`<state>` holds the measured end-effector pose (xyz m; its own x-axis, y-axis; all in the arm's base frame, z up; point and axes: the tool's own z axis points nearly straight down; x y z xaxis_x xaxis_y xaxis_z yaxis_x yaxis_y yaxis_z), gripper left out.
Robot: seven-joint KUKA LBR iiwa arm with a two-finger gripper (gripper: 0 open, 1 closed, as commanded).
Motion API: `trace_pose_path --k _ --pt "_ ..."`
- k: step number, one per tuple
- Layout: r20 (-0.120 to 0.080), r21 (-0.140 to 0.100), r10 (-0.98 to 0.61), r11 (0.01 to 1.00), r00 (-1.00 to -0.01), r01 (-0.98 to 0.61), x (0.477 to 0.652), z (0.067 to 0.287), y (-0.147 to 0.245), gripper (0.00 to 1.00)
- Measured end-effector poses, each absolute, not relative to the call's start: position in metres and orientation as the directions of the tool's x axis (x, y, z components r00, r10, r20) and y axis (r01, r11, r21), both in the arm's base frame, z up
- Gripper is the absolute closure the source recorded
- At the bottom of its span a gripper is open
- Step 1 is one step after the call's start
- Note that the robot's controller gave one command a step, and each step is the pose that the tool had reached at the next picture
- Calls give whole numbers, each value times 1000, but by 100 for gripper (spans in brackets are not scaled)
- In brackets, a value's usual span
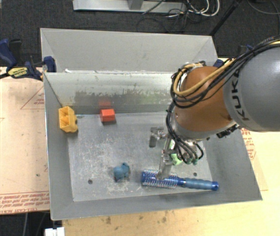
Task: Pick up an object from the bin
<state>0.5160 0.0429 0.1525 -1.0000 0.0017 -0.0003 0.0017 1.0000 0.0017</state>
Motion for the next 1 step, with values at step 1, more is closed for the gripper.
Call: trace_pose_path --k 1 --pt "6 0 -61 998 -998 -61 494 73 18 0"
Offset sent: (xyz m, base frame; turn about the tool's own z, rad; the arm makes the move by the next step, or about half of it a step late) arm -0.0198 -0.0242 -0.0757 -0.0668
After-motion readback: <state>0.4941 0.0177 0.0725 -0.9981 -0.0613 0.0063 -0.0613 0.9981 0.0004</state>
